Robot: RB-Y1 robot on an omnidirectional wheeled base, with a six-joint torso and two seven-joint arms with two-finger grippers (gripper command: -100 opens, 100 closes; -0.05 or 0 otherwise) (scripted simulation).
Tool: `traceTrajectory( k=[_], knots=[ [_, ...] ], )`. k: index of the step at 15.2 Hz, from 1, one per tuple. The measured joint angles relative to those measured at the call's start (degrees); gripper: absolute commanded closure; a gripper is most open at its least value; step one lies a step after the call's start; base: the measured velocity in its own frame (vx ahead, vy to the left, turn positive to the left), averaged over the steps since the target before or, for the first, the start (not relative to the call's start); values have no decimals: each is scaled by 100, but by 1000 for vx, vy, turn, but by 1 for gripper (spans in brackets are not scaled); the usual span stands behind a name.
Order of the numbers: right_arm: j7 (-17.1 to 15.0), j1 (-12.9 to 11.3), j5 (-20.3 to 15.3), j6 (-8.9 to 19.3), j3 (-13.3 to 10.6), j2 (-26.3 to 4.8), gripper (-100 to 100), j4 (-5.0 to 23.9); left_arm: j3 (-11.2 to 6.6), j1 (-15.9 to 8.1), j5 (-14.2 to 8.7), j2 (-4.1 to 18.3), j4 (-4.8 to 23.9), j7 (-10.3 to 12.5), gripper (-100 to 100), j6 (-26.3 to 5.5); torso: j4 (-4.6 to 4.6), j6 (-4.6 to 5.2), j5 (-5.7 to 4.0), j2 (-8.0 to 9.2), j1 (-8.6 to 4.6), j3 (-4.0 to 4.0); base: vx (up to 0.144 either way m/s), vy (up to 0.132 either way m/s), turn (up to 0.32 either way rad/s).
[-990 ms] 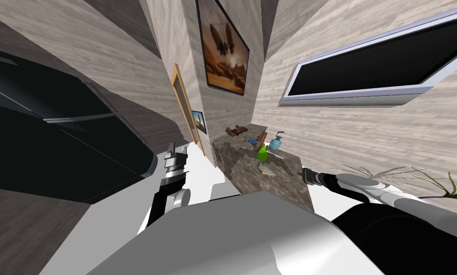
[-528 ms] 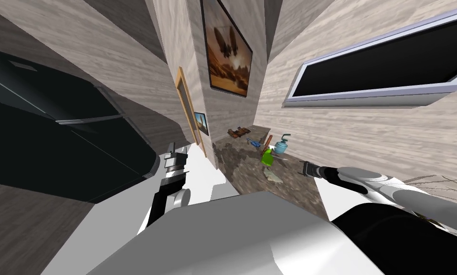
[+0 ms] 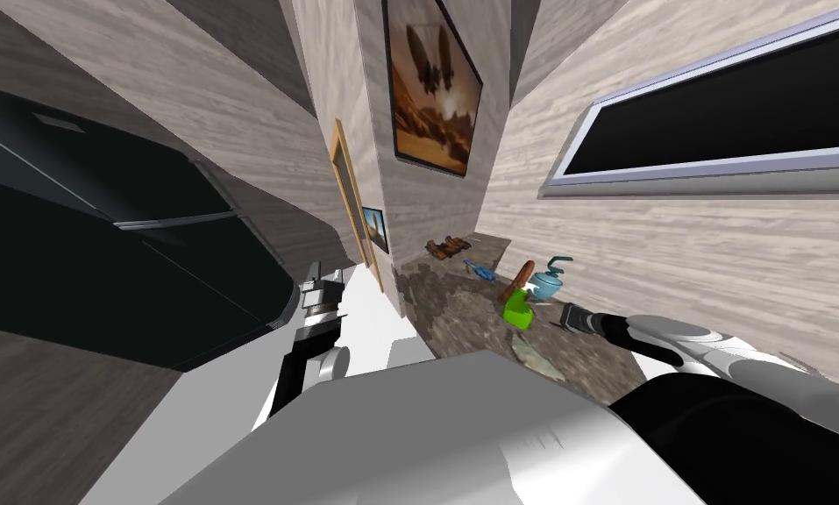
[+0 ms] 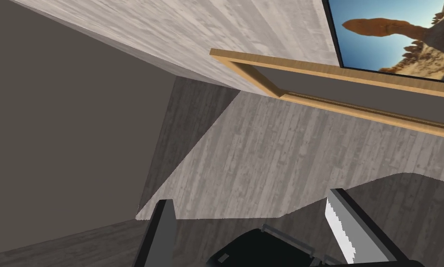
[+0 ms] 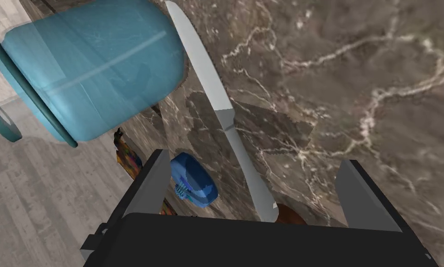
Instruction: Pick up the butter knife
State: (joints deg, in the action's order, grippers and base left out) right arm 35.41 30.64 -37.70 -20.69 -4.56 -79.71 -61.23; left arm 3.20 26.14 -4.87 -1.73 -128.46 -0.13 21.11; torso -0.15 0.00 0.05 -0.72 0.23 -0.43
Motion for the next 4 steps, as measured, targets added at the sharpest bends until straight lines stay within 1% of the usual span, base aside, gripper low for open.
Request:
traceTrajectory(
  k=[1, 2, 3, 4],
  knots=[
    [17, 6, 0, 32, 17, 56, -100, -19, 0, -1, 0, 0, 0, 0, 0, 0, 8, 0, -2, 34, -8, 20, -34, -37, 114],
    [48, -49, -15, 73, 1, 143, -100, 1, 0, -2, 0, 0, 1, 0, 0, 0, 14, -1, -5, 56, -19, 34, -19, -21, 64],
    [62, -67, -20, 88, -7, 163, 100, 9, 0, -2, 0, 0, 1, 0, 0, -1, 17, 2, -4, 66, -19, 40, 13, 15, -47],
    [42, -20, -7, 72, 6, 93, 100, -15, 0, -1, 0, 0, 1, 0, 0, -1, 18, 5, -1, 67, -11, 42, 14, 16, -39]
  ],
)
